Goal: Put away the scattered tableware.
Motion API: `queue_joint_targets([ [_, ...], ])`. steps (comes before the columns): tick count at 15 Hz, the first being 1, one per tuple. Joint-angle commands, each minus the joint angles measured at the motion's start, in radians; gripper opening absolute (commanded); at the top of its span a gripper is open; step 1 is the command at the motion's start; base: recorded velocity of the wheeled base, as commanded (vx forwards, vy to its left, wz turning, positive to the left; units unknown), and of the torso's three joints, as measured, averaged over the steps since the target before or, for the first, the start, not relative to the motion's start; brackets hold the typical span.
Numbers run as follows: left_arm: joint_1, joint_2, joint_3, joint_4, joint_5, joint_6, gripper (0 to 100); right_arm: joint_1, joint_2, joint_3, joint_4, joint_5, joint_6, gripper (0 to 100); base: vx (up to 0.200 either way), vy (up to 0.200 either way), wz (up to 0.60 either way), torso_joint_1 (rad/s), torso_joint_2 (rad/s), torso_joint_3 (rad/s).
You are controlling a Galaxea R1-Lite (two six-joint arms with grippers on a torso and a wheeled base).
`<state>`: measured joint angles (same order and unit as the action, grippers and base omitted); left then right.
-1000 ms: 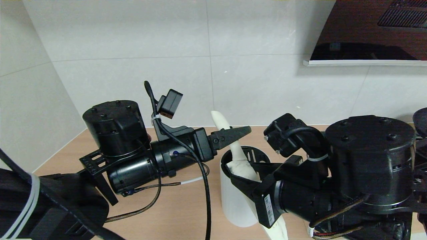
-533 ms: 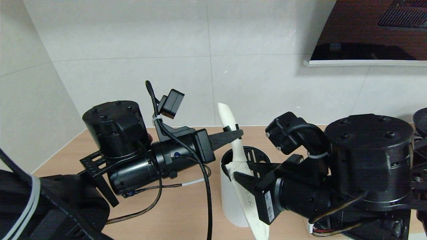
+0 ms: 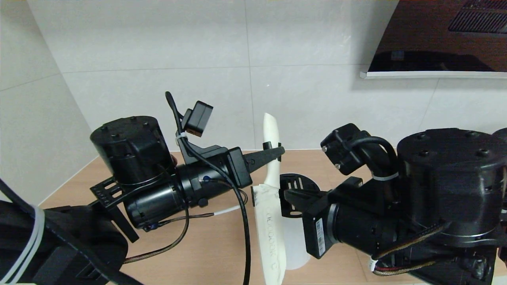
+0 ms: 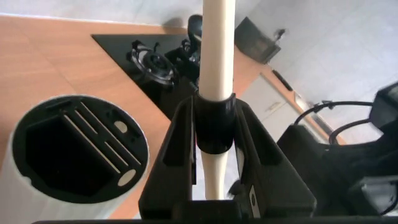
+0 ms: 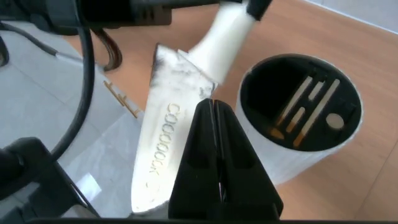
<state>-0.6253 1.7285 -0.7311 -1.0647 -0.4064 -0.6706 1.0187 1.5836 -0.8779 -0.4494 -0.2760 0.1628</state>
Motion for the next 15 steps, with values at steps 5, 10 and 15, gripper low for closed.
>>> queue_joint_targets([
  [5,0.049,-0.078,-0.005,-0.064,0.023,0.059,0,-0.177,-0.091,-0.004,-0.006,-0.003,-0.022,0,0.000,0.000,0.00,0.000,0.00,0.000],
  [10,0.065,-0.073,-0.099,-0.098,0.021,0.218,0,-0.244,-0.126,-0.010,0.000,-0.002,-0.043,100,0.000,0.000,0.00,0.000,0.00,0.000],
  [15,0.065,0.068,-0.083,-0.331,0.018,0.442,0,-0.252,-0.136,-0.004,0.001,-0.009,-0.045,100,0.000,0.000,0.00,0.000,0.00,0.000],
])
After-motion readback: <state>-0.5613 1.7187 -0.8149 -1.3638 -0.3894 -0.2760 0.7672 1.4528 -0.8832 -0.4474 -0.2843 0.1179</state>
